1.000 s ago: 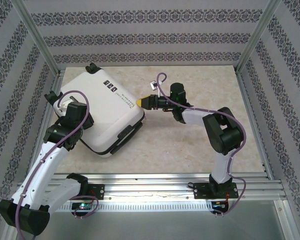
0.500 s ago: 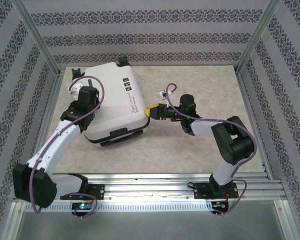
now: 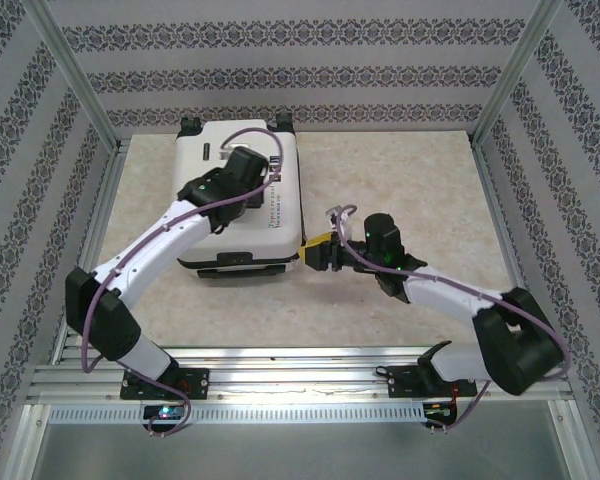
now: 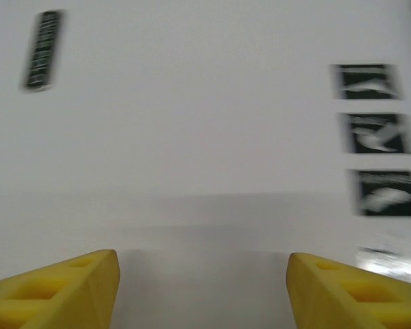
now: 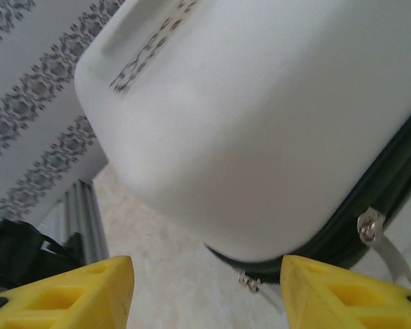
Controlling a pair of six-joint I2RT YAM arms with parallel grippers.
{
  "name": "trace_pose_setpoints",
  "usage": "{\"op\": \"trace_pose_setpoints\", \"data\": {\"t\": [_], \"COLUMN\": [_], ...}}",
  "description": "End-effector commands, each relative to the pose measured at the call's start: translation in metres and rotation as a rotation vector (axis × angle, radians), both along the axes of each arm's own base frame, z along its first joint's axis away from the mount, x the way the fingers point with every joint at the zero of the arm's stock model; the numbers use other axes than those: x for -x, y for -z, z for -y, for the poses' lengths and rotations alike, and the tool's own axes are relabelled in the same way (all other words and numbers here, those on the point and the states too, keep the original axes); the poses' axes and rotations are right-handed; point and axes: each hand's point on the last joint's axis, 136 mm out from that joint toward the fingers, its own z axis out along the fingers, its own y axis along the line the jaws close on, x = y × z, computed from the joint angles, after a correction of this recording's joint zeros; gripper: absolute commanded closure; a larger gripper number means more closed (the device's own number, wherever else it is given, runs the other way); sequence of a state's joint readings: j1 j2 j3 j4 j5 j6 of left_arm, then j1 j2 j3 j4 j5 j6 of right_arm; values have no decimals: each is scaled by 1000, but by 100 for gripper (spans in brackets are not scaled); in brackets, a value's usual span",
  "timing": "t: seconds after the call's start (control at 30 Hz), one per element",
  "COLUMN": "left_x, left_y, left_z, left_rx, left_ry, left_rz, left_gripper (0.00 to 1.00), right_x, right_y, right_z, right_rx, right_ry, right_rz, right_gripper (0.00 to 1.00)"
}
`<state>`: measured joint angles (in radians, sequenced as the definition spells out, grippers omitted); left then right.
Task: Pack the luggage
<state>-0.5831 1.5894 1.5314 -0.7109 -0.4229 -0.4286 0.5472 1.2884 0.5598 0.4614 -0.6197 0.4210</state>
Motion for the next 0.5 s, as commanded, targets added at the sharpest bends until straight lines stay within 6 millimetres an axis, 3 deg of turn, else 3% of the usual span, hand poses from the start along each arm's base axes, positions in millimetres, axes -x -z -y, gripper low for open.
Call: {"op": "trace_pose_setpoints", "data": {"t": [0.0, 0.27, 0.47], "left_x": [11, 7, 8], "left_y": [6, 29, 38], "left_z": [20, 78, 88], "left_rx": [-152, -323, -378], "left_ry": [66, 126, 123], "left_rz": [-82, -162, -178], "left_gripper": [34, 35, 34], "right_x": [0, 5, 15], "right_y": [34, 62, 78], "right_z": [25, 11, -13], "right_rx": [171, 257, 314], "right_ry": [117, 94, 29], "right_rz": [43, 38, 66], "right_gripper": [41, 44, 47]}}
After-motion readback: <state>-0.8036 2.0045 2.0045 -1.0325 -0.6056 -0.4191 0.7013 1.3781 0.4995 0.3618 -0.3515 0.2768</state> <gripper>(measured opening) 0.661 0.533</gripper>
